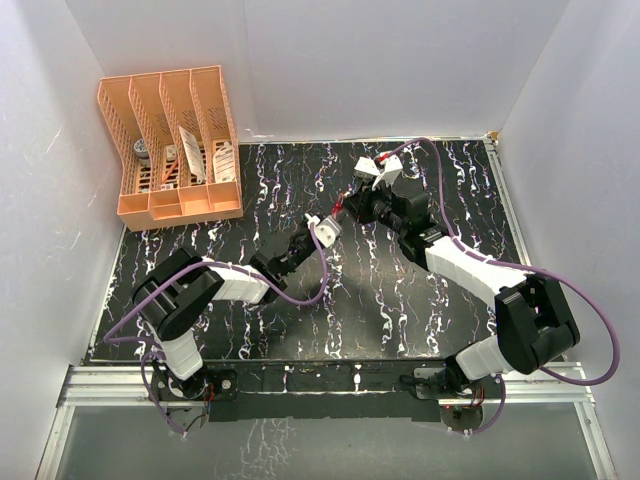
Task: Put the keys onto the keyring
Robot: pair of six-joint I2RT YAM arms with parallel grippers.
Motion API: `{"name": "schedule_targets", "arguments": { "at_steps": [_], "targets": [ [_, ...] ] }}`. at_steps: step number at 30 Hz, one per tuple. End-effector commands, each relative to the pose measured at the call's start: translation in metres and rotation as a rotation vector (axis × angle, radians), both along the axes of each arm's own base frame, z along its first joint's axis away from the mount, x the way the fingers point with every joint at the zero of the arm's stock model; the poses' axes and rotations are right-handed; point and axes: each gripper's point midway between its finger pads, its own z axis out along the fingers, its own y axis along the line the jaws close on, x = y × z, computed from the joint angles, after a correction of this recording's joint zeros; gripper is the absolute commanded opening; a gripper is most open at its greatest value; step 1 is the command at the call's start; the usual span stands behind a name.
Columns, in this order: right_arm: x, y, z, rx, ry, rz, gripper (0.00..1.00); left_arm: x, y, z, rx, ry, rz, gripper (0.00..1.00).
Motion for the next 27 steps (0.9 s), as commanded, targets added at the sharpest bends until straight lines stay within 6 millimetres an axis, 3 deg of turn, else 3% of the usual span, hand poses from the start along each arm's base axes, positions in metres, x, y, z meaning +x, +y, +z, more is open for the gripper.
{"name": "schedule_targets", "arguments": {
  "at_steps": [1, 27],
  "targets": [
    [0.0014, 0.0041, 0.0463, 0.056, -0.106, 0.011, 0.0, -0.0006, -0.0056, 0.0301, -0.057, -0.081, -0.019, 0.34],
    [-0.002, 0.0042, 0.0439, 0.053, -0.105, 0.022, 0.0, 0.0076, 0.0012, 0.0318, -0.053, -0.087, 0.038, 0.27]
  ]
}}
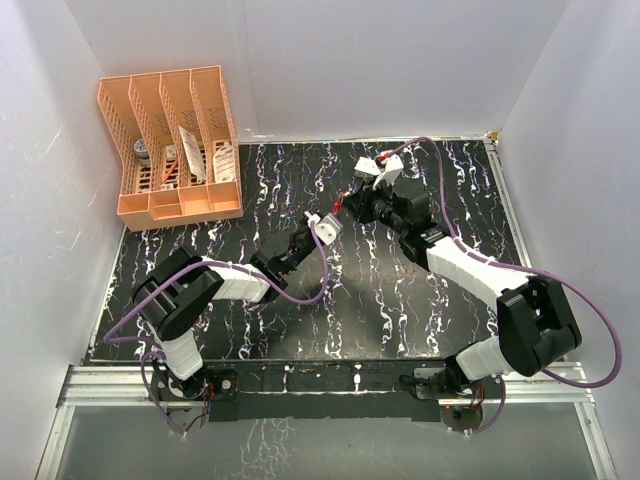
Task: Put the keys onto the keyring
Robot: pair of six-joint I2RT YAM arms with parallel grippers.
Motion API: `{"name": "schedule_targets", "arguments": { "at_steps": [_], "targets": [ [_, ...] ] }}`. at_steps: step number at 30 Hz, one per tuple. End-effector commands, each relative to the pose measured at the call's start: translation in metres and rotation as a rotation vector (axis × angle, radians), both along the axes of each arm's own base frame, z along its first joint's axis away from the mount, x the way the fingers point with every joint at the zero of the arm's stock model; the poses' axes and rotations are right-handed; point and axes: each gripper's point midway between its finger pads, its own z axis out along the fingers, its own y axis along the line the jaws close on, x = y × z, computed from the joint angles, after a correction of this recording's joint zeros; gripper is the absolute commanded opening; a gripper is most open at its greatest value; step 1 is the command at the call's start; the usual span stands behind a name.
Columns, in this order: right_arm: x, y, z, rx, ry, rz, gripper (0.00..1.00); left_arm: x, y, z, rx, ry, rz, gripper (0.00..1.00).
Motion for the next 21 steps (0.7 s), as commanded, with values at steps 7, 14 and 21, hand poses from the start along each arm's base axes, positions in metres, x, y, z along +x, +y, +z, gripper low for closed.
{"name": "schedule_targets", "arguments": {
  "at_steps": [7, 14, 21],
  "targets": [
    [0.0, 0.003, 0.038, 0.043, -0.094, 0.015, 0.0, 0.002, 0.0, 0.025, -0.051, -0.062, 0.012, 0.15],
    [0.0, 0.003, 0.037, 0.039, -0.094, 0.012, 0.0, 0.002, 0.003, 0.031, -0.079, -0.078, 0.021, 0.0],
    [0.002, 0.001, 0.03, 0.01, -0.093, 0.006, 0.0, 0.0, 0.006, 0.039, -0.105, -0.063, 0.021, 0.0]
  ]
}}
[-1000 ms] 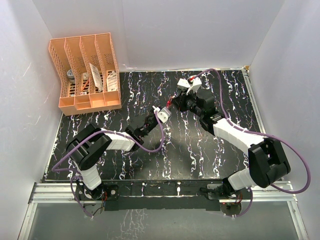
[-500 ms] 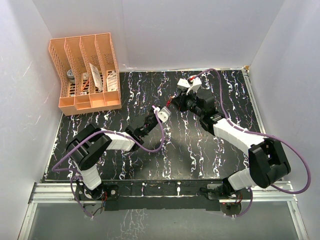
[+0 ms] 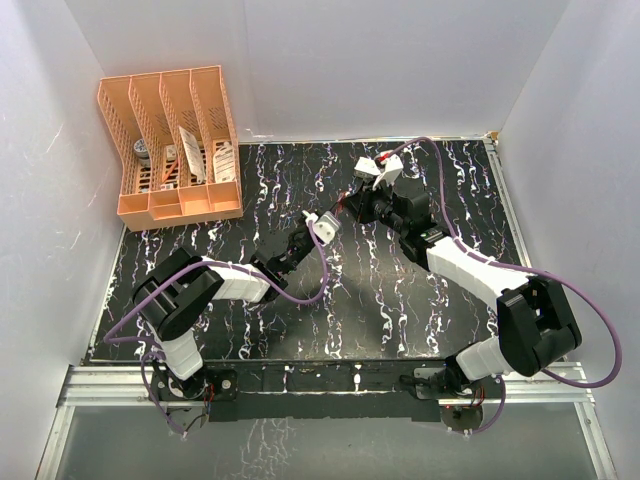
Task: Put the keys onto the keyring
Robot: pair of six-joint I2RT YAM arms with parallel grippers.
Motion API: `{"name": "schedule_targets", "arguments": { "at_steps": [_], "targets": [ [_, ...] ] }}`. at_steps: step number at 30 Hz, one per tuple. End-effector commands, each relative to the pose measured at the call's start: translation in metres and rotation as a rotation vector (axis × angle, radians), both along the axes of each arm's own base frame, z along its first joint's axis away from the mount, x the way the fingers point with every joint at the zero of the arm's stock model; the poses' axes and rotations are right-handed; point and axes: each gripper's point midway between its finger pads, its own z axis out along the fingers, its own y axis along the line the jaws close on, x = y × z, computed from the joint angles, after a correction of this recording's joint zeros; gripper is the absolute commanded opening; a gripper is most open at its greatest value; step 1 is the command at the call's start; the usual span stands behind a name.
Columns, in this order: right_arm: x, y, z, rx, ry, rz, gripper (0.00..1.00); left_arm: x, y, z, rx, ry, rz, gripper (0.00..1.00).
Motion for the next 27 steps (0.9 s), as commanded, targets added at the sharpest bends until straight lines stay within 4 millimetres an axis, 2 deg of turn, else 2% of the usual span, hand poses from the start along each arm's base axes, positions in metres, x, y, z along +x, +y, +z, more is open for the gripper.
{"name": "schedule_targets", "arguments": {
  "at_steps": [1, 16, 27],
  "targets": [
    [0.002, 0.001, 0.031, 0.011, -0.094, 0.005, 0.0, -0.003, 0.003, 0.034, -0.087, -0.047, -0.008, 0.0],
    [0.001, 0.003, 0.019, -0.009, -0.074, 0.025, 0.0, 0.0, 0.01, 0.06, -0.167, -0.044, -0.011, 0.0],
    [-0.002, 0.008, 0.017, -0.032, -0.078, 0.071, 0.0, 0.002, 0.006, 0.064, -0.189, -0.044, -0.027, 0.0]
  ]
}}
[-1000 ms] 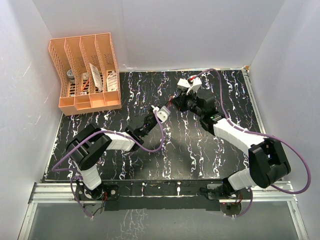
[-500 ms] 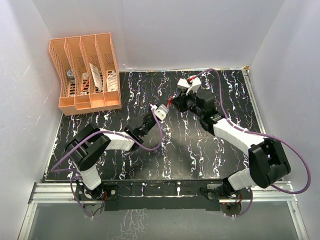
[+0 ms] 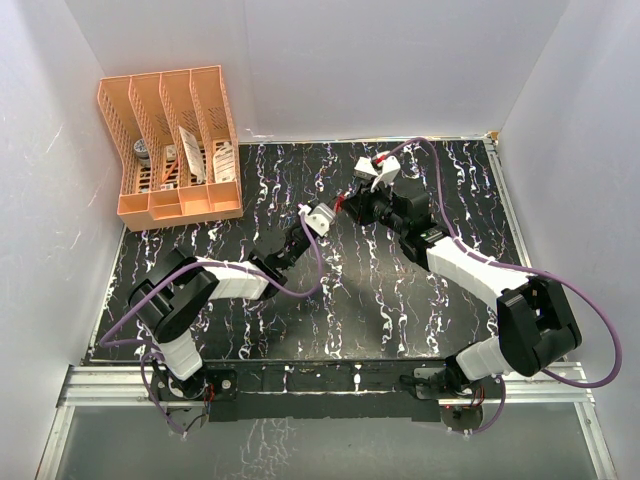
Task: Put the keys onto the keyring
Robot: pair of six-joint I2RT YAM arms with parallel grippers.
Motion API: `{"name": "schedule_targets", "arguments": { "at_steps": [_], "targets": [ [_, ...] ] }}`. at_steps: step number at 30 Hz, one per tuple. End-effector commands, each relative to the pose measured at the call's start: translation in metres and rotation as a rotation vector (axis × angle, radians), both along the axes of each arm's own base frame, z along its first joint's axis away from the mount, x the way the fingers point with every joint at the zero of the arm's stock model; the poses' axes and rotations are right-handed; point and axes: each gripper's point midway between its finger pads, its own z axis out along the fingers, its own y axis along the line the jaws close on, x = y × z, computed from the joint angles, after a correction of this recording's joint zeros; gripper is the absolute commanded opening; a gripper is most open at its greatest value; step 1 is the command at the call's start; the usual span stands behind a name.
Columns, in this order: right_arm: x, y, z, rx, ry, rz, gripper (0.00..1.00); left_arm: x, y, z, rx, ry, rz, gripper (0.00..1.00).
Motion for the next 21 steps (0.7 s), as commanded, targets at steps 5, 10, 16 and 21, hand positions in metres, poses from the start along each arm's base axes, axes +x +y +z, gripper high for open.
{"name": "schedule_targets", "arguments": {
  "at_steps": [5, 10, 16, 21],
  "targets": [
    [0.0, 0.006, 0.018, 0.005, -0.051, 0.04, 0.0, -0.001, 0.001, 0.047, -0.104, -0.081, -0.015, 0.0],
    [0.0, 0.005, 0.018, 0.004, -0.054, 0.031, 0.0, -0.002, 0.002, 0.051, -0.11, -0.087, -0.013, 0.0],
    [0.001, 0.002, 0.017, -0.005, -0.055, 0.016, 0.0, -0.003, 0.008, 0.059, -0.102, -0.086, -0.003, 0.0],
    [0.003, -0.003, 0.017, -0.021, -0.06, -0.01, 0.0, -0.002, 0.015, 0.066, -0.103, -0.023, -0.017, 0.0]
  ]
}}
